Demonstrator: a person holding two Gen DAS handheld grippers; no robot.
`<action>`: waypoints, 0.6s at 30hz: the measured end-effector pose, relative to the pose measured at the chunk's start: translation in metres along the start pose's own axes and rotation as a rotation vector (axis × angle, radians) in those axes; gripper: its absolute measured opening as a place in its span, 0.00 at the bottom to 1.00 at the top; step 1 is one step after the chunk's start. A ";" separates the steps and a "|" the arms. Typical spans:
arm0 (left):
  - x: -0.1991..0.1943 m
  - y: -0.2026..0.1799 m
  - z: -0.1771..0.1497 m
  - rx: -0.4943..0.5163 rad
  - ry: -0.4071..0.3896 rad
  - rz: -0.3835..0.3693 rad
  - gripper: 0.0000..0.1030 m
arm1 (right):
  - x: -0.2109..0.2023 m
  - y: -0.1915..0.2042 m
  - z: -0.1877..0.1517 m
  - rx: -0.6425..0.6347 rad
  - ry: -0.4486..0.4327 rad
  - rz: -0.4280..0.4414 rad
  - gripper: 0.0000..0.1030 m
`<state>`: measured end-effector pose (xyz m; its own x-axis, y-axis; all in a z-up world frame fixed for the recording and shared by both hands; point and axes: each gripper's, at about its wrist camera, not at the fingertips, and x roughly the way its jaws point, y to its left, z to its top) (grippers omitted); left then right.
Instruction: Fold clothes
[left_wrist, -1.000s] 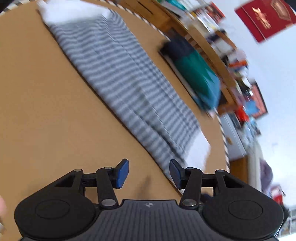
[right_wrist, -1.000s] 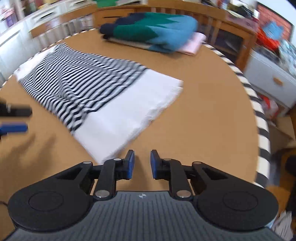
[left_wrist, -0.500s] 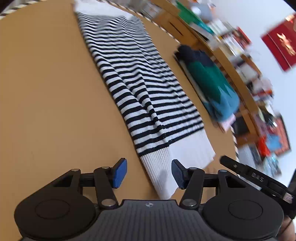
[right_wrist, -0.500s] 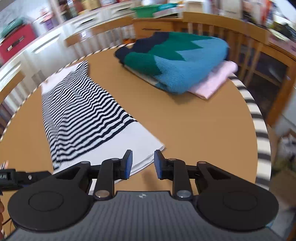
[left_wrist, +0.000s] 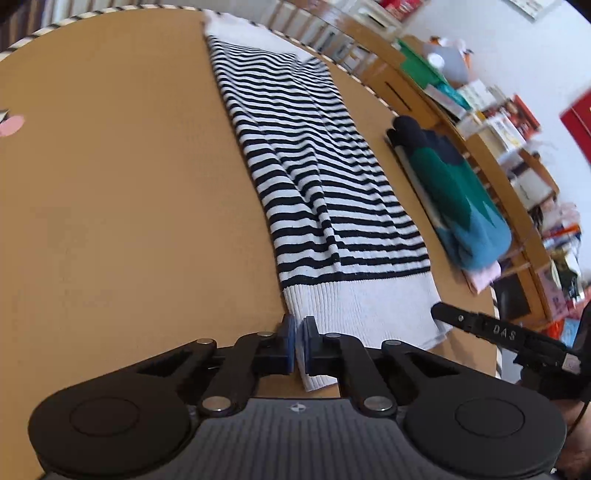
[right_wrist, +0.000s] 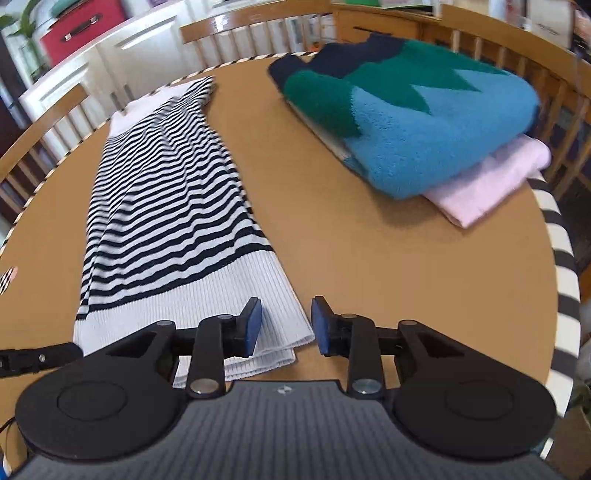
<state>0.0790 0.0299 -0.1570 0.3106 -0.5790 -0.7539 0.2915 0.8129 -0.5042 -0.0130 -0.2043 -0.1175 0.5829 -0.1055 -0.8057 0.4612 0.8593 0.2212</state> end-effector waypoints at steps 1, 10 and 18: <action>-0.002 0.001 -0.002 -0.034 -0.009 0.007 0.04 | 0.000 -0.001 0.002 -0.016 0.012 0.030 0.10; -0.028 0.005 -0.048 -0.237 -0.089 0.082 0.00 | -0.015 -0.018 0.003 -0.190 0.138 0.215 0.05; -0.039 -0.007 -0.052 -0.328 -0.163 0.033 0.44 | -0.013 -0.077 0.034 -0.001 0.161 0.360 0.30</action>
<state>0.0181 0.0505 -0.1456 0.4627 -0.5334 -0.7081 -0.0187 0.7927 -0.6094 -0.0336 -0.2861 -0.1055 0.5950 0.2824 -0.7525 0.2461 0.8273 0.5050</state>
